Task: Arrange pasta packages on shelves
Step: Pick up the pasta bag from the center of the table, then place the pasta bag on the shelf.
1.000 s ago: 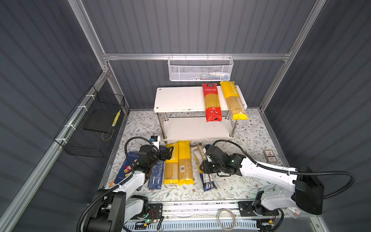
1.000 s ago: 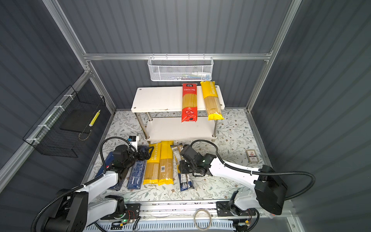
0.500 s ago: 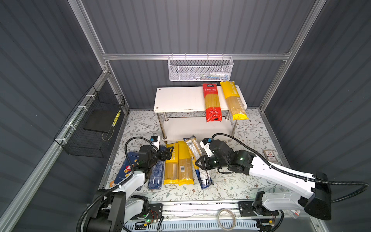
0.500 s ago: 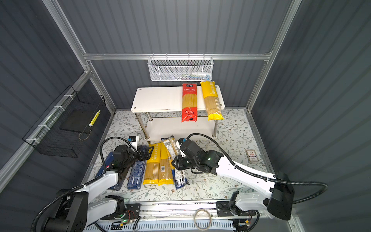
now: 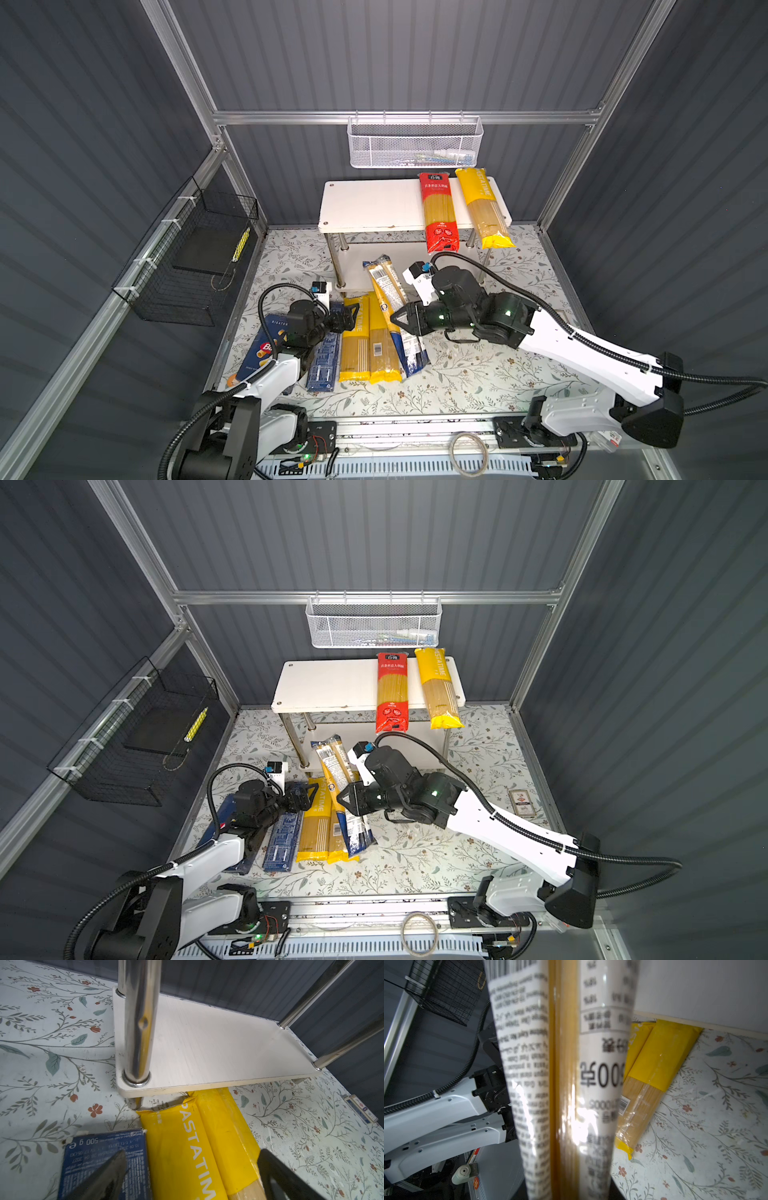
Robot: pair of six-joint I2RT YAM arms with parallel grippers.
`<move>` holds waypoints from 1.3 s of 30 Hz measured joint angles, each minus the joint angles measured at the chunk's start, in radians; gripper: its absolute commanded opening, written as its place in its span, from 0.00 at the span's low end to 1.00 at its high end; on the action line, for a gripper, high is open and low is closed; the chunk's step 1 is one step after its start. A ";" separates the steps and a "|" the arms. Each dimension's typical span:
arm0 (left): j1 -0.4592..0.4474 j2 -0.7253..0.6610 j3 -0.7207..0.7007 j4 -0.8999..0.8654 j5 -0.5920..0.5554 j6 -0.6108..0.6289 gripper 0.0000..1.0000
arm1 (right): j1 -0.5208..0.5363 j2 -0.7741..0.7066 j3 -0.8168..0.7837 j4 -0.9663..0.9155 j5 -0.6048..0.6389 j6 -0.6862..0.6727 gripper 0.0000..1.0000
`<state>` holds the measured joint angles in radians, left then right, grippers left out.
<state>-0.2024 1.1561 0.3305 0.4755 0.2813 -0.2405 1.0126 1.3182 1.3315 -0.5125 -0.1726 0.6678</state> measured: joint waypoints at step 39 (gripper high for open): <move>0.000 0.000 0.000 -0.004 0.000 0.000 1.00 | -0.218 0.318 0.586 -0.088 0.084 -0.183 0.24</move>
<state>-0.2024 1.1561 0.3305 0.4717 0.2813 -0.2405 0.7948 1.6360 1.9171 -0.6006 -0.0891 0.4850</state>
